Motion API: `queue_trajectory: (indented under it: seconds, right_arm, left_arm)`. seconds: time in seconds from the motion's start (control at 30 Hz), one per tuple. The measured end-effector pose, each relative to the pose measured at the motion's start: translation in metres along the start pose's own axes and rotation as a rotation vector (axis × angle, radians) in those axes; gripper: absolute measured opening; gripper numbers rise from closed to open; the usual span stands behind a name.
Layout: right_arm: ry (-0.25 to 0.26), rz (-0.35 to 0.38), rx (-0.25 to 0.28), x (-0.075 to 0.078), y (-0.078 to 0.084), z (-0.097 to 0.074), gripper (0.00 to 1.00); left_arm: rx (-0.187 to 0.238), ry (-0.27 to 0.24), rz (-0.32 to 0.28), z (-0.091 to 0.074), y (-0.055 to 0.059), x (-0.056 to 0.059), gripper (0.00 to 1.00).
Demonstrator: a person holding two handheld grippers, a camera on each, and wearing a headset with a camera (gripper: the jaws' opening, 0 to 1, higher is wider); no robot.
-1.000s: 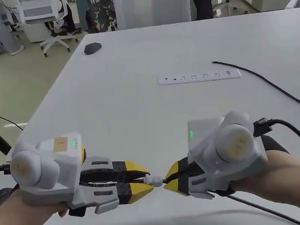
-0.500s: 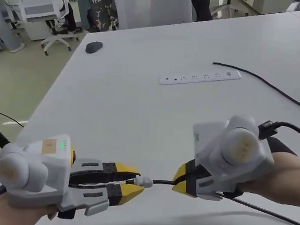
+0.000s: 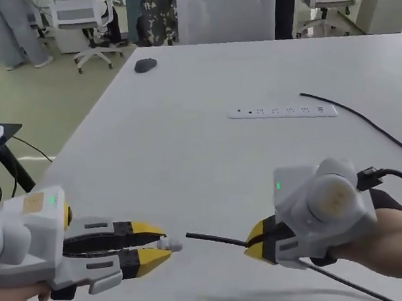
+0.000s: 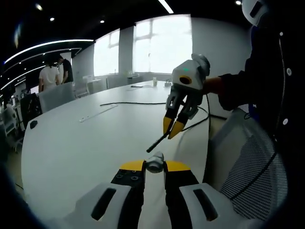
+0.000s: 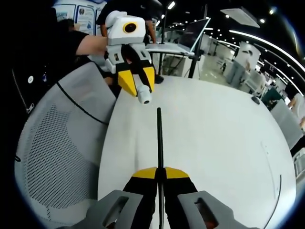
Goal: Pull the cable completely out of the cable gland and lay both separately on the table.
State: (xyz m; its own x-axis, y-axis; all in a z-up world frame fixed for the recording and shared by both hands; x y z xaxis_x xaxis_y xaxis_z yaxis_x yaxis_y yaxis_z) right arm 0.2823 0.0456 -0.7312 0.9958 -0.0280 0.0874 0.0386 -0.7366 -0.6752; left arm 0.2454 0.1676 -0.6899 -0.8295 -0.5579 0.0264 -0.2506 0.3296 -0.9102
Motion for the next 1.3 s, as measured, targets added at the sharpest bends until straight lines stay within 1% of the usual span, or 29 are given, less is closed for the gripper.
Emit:
queue_trajectory:
  seconds: [0.1,0.13,0.2,0.23,0.37,0.4,0.47,0.5,0.53,0.67,0.7,0.73,0.8,0.87,0.9,0.93,0.97,1.03,1.07,1.1,1.13,1.17,1.2,1.23,1.27,1.3]
  right_arm:
    - [0.008,0.0,-0.005,0.002,-0.004,0.001,0.0]
    - [0.003,-0.002,-0.01,0.002,-0.005,0.002,0.0]
    - [0.011,-0.005,-0.014,0.004,-0.01,0.004,0.0]
    - [0.01,-0.003,-0.015,0.004,-0.013,0.006,0.0]
    - [0.025,0.035,-0.007,0.006,-0.028,0.014,0.0]
    - [0.058,0.064,-0.013,0.011,-0.032,0.016,0.0]
    - [0.057,0.061,-0.011,0.013,-0.038,0.02,0.0]
    - [0.08,0.066,-0.006,0.017,-0.044,0.023,0.0]
    - [0.088,0.069,-0.002,0.021,-0.049,0.026,0.0]
    - [0.102,0.088,0.022,0.029,-0.069,0.038,0.0]
    - [0.096,0.089,0.03,0.03,-0.076,0.043,0.0]
    - [0.085,0.078,0.036,0.03,-0.081,0.047,0.0]
    - [0.088,0.062,0.044,0.031,-0.093,0.058,0.0]
    - [0.083,0.052,0.051,0.031,-0.102,0.068,0.0]
    - [0.076,0.056,0.061,0.03,-0.109,0.077,0.0]
    - [0.071,0.065,0.07,0.03,-0.115,0.082,0.0]
    - [0.065,0.077,0.092,0.029,-0.124,0.091,0.0]
    - [0.052,0.089,0.104,0.027,-0.135,0.105,0.0]
    - [0.058,0.086,0.109,0.027,-0.14,0.11,0.0]
    - [0.052,0.09,0.116,0.027,-0.147,0.117,0.0]
    - [0.048,0.096,0.12,0.026,-0.149,0.12,0.0]
    - [0.038,0.119,0.141,0.025,-0.157,0.127,0.0]
    - [0.033,0.147,0.18,0.025,-0.165,0.135,0.0]
    - [0.033,0.173,0.187,0.026,-0.167,0.14,0.0]
    - [0.029,0.203,0.191,0.026,-0.167,0.148,0.0]
    - [0.028,0.22,0.193,0.026,-0.167,0.154,0.0]
  left_arm:
    - [0.004,-0.039,-0.01,-0.014,0.006,-0.002,0.15]
    - [0.007,-0.052,-0.018,-0.019,0.007,-0.003,0.15]
    - [0.02,-0.077,-0.031,-0.029,0.01,-0.004,0.15]
    - [0.023,-0.086,-0.038,-0.035,0.014,-0.005,0.15]
    - [0.03,-0.126,-0.064,-0.051,0.024,-0.009,0.15]
    - [0.032,-0.139,-0.071,-0.056,0.029,-0.012,0.15]
    - [0.039,-0.158,-0.086,-0.063,0.034,-0.015,0.15]
    - [0.044,-0.173,-0.093,-0.068,0.039,-0.018,0.15]
    - [0.048,-0.184,-0.1,-0.072,0.043,-0.021,0.15]
    - [0.07,-0.221,-0.138,-0.084,0.056,-0.029,0.15]
    - [0.086,-0.229,-0.16,-0.087,0.061,-0.031,0.15]
    - [0.092,-0.231,-0.177,-0.089,0.065,-0.032,0.15]
    - [0.095,-0.245,-0.176,-0.092,0.075,-0.035,0.15]
    - [0.099,-0.247,-0.203,-0.093,0.082,-0.037,0.15]
    - [0.101,-0.252,-0.204,-0.094,0.087,-0.038,0.15]
    - [0.11,-0.253,-0.215,-0.095,0.09,-0.039,0.15]
    - [0.121,-0.249,-0.234,-0.096,0.095,-0.039,0.15]
    - [0.111,-0.262,-0.234,-0.097,0.104,-0.041,0.15]
    - [0.113,-0.263,-0.249,-0.097,0.11,-0.042,0.15]
    - [0.114,-0.27,-0.252,-0.097,0.115,-0.044,0.15]
    - [0.115,-0.27,-0.255,-0.097,0.117,-0.044,0.15]
    - [0.118,-0.267,-0.264,-0.097,0.121,-0.044,0.15]
    - [0.13,-0.269,-0.266,-0.096,0.122,-0.044,0.15]
    - [0.141,-0.264,-0.271,-0.096,0.123,-0.044,0.15]
    - [0.144,-0.265,-0.285,-0.095,0.126,-0.045,0.15]
    - [0.146,-0.269,-0.286,-0.095,0.128,-0.046,0.15]
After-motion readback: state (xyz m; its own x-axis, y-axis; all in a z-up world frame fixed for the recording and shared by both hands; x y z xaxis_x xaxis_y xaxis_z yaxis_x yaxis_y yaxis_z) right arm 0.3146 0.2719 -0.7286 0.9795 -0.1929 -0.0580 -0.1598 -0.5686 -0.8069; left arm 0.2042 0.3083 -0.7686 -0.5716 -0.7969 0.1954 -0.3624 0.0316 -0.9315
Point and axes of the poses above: the centre of the closed fingertips' face, and the gripper's own axes: z roughly forward along the fingers, x roughly to its right, y roughly out of its underside, the point moved 2 cm from there along -z, roughly backward along the fingers, and after that the axes turned 1 degree about -y, right-handed, at the moved point
